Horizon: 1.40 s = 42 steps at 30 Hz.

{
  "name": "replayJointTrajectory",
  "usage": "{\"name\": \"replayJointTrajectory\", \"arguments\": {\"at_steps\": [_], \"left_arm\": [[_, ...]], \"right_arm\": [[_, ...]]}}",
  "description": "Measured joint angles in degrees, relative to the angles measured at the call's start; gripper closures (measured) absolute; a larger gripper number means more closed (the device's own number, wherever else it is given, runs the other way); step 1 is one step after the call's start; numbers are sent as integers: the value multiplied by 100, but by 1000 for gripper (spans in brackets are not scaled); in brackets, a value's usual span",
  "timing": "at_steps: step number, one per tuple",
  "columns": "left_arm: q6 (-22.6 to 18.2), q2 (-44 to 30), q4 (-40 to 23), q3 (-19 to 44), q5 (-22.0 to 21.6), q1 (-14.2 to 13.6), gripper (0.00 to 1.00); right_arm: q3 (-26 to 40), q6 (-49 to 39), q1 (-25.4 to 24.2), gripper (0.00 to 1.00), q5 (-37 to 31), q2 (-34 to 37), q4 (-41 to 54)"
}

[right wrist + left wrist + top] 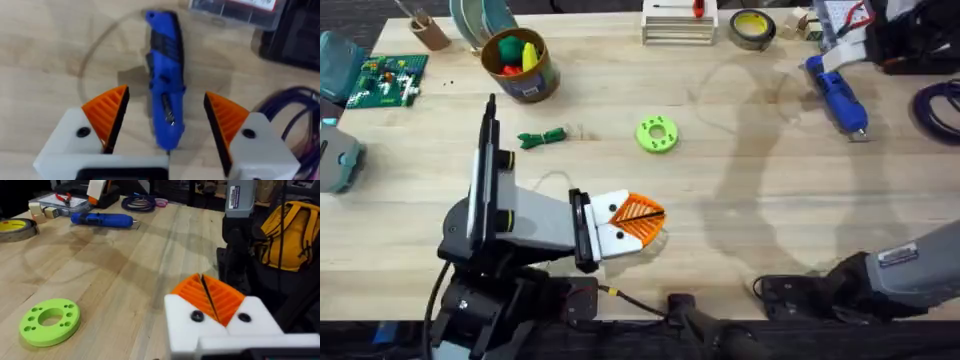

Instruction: Pick up the gripper from the table and insert it into the empty holder that is missing its gripper. Then pick up a screw, insert it into the mounting hole, and use the screwdriver to tighten it. Finally, clean up the table by picking up the vegetable and placing it into the bucket.

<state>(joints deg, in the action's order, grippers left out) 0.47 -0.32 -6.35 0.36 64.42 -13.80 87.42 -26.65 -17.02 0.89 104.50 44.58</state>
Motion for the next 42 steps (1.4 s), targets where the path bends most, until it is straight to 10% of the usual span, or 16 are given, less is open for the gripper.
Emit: {"name": "replayJointTrajectory", "arguments": {"at_steps": [34,42], "left_arm": [[48,1,-1,0,2,0,997],[48,0,0,2,0,0,997]], "right_arm": [[0,-217,-78,16,328,1430,-1199],[0,-217,-78,142,365,1439,-1161]]}}
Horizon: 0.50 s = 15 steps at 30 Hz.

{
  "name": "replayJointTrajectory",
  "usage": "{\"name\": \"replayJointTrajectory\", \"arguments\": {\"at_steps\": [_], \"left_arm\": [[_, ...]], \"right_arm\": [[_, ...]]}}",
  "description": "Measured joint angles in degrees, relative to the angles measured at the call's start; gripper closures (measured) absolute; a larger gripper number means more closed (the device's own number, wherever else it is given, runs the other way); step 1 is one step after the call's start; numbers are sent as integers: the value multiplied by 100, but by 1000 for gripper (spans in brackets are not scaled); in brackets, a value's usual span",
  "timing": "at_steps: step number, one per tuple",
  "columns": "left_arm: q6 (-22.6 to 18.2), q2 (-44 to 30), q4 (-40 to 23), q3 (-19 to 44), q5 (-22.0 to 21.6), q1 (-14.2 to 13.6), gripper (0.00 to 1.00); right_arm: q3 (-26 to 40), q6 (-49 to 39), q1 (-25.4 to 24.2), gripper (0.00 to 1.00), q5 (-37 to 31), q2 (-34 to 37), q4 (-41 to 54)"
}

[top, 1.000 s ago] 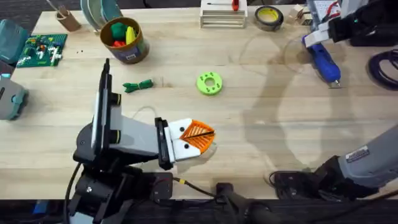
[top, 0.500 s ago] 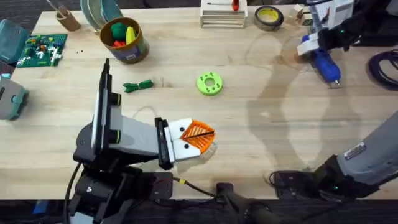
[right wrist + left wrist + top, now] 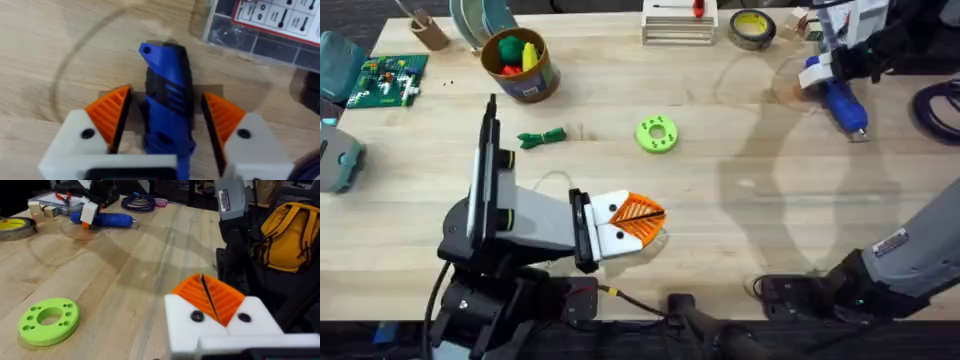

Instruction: Pick up the gripper from the table and insert it into the empty holder that is missing its gripper. Then pick up a screw, insert it into the mounting hole, and use the screwdriver to tighten it. Finally, clean up the table by picking up the vegetable and placing it into the bucket.

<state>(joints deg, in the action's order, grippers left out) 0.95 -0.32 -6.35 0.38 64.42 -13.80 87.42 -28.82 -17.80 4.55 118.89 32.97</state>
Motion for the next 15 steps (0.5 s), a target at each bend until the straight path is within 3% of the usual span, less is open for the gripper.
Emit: {"name": "replayJointTrajectory", "arguments": {"at_steps": [3,7,11,15], "left_arm": [[0,0,0,-2,0,0,997],[0,0,0,-2,0,0,997],[0,0,-1,-2,0,0,997],[0,1,-2,-2,0,0,997]], "right_arm": [[0,-3,15,276,42,0,31],[0,-15,15,385,62,0,35],[0,-29,15,606,41,2,20],[0,-59,11,752,19,2,48]]}}
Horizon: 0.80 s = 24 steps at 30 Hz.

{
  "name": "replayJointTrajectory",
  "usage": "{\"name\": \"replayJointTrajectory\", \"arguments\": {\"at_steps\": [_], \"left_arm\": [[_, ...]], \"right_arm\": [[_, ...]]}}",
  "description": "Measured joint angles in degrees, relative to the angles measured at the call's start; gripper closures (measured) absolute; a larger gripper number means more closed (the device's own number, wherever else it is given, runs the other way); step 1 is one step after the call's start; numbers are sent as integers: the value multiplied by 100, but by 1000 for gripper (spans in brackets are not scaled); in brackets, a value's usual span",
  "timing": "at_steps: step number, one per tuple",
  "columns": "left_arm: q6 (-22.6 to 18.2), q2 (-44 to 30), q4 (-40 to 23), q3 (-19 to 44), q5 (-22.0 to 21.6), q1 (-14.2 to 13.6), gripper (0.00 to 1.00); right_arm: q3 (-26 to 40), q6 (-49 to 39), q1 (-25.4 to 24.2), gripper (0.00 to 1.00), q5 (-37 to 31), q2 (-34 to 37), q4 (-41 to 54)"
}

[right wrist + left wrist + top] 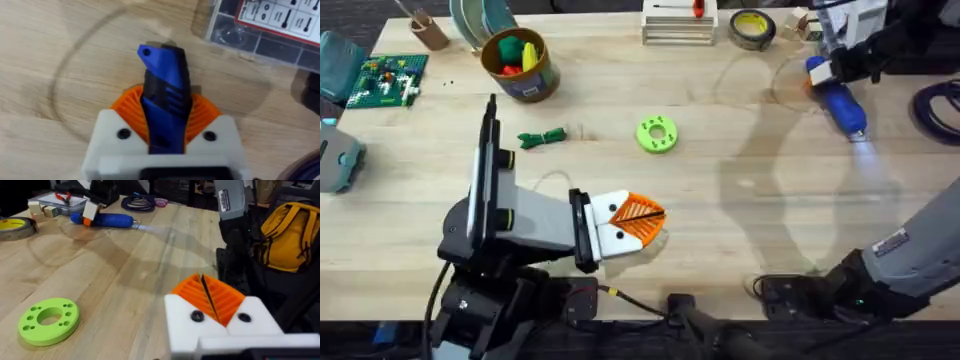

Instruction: Pick up the gripper from the table and insert it into the empty holder that is missing its gripper. Then pick up a screw, insert it into the mounting hole, and use the screwdriver to tighten it. Finally, clean up the table by picking up the vegetable and placing it into the bucket.

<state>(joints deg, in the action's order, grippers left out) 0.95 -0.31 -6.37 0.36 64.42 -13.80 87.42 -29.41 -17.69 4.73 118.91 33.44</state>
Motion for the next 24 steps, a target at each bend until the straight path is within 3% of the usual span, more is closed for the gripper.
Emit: {"name": "replayJointTrajectory", "arguments": {"at_steps": [5,18,24], "left_arm": [[0,-1,0,0,0,0,997],[0,-1,2,0,2,0,997],[0,-1,2,0,0,0,997]], "right_arm": [[7,-61,0,981,-39,-2,8],[48,-63,54,982,-46,-148,718],[50,-64,248,985,-46,-665,951]]}}
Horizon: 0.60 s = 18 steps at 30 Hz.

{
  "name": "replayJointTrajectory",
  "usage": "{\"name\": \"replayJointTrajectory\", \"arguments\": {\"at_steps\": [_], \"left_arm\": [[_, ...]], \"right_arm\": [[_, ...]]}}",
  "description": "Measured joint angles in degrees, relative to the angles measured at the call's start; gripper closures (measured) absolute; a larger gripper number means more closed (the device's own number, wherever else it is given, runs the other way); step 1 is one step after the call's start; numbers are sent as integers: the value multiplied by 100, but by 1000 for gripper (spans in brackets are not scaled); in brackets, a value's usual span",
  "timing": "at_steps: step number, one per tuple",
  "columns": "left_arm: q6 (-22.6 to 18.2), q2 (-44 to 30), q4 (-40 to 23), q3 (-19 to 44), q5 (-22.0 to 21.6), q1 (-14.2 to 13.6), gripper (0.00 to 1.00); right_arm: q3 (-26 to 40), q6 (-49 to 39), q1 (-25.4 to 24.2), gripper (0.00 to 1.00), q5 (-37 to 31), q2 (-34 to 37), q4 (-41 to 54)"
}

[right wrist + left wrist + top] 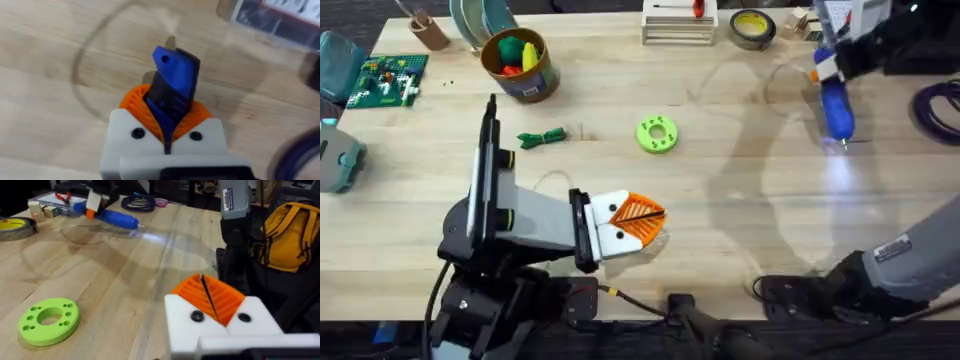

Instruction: Pick up the gripper from the table and insert it into the empty holder that is missing its gripper. Then pick up a screw, insert it into the mounting hole, and use the screwdriver to tighten it. Finally, clean up the table by picking up the vegetable and placing it into the bucket.

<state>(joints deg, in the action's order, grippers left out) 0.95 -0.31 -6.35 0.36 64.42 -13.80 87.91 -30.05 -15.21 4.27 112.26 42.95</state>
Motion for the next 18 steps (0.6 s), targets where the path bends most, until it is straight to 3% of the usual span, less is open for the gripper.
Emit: {"name": "replayJointTrajectory", "arguments": {"at_steps": [9,18], "left_arm": [[-4,-1,7,0,-39,0,997],[-4,-1,13,0,-81,0,997]], "right_arm": [[53,319,398,986,7,-1671,374],[55,1040,417,989,7,-3138,912]]}}
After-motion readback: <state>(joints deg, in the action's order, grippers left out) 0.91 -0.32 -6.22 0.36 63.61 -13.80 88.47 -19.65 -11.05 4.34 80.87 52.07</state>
